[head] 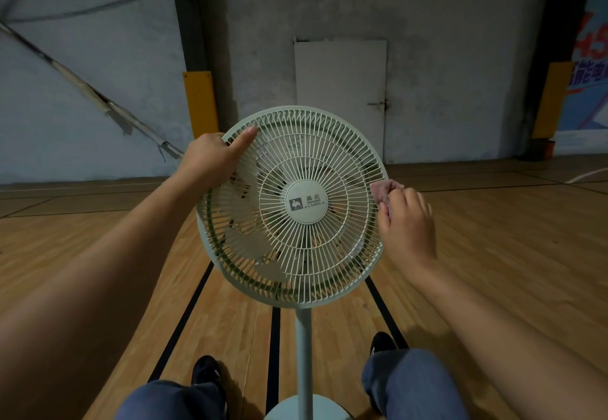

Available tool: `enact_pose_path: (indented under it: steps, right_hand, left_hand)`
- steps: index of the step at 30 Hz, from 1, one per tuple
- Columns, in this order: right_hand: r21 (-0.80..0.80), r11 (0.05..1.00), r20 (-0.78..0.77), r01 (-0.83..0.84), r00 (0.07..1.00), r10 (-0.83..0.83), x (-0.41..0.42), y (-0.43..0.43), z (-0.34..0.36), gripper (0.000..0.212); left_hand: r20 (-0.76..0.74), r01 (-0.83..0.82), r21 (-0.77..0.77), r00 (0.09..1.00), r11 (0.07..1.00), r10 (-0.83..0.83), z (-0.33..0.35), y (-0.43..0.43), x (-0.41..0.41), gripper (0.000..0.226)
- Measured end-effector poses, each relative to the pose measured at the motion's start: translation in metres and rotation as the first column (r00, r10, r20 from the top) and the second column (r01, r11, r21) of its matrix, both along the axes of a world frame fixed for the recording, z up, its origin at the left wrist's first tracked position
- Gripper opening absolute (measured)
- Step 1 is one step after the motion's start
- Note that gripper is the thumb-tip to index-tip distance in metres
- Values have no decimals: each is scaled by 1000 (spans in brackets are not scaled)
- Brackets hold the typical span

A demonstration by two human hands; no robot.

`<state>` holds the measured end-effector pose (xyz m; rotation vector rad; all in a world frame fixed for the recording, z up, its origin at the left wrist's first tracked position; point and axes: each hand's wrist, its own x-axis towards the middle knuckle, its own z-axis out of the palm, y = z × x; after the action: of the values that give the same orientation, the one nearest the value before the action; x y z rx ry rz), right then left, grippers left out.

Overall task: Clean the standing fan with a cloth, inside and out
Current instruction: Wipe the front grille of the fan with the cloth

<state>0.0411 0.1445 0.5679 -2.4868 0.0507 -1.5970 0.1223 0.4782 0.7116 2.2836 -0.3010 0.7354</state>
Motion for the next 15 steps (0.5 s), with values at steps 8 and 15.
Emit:
enact_pose_path:
  steps: [8,15]
  right_hand:
    - [-60,976,26,-209,977,210,-3,47,8,9]
    - [-173,944,61,-280,954,294,2,64,11,9]
  left_hand:
    - [8,-18,19,1000,1000,18,1,-5,-5,116]
    - [-33,-17,1,999,1000,17,-1,2,-3,116]
